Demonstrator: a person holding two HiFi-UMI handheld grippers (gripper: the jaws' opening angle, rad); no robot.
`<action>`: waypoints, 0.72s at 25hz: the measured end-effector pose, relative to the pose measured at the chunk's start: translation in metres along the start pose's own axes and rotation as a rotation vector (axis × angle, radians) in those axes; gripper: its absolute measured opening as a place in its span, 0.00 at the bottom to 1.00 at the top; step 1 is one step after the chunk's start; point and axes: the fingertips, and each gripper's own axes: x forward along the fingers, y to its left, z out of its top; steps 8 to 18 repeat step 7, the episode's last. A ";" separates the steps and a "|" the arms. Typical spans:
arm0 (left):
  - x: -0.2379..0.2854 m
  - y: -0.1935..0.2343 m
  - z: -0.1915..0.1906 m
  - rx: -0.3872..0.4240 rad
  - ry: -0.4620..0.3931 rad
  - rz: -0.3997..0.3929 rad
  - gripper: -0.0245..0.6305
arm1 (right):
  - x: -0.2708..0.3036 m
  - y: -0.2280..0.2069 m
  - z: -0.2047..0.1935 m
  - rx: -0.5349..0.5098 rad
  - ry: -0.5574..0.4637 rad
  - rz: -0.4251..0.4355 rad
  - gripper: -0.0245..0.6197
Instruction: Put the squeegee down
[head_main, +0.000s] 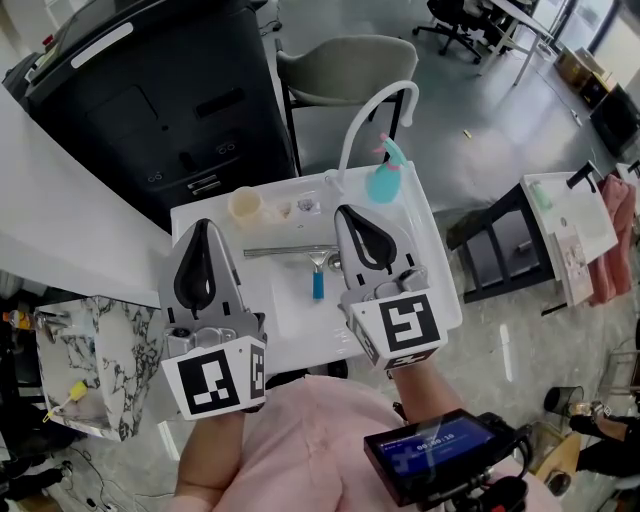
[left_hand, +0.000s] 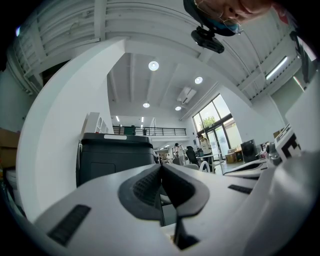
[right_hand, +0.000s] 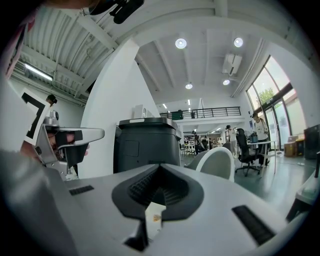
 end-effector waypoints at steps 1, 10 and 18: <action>0.000 0.000 0.000 0.001 0.001 -0.001 0.05 | 0.000 0.000 0.001 -0.001 -0.003 0.000 0.04; 0.000 0.004 0.000 0.003 0.002 -0.002 0.05 | 0.001 0.003 0.000 0.004 0.006 -0.008 0.04; 0.000 0.004 0.000 0.003 0.002 -0.002 0.05 | 0.001 0.003 0.000 0.004 0.006 -0.008 0.04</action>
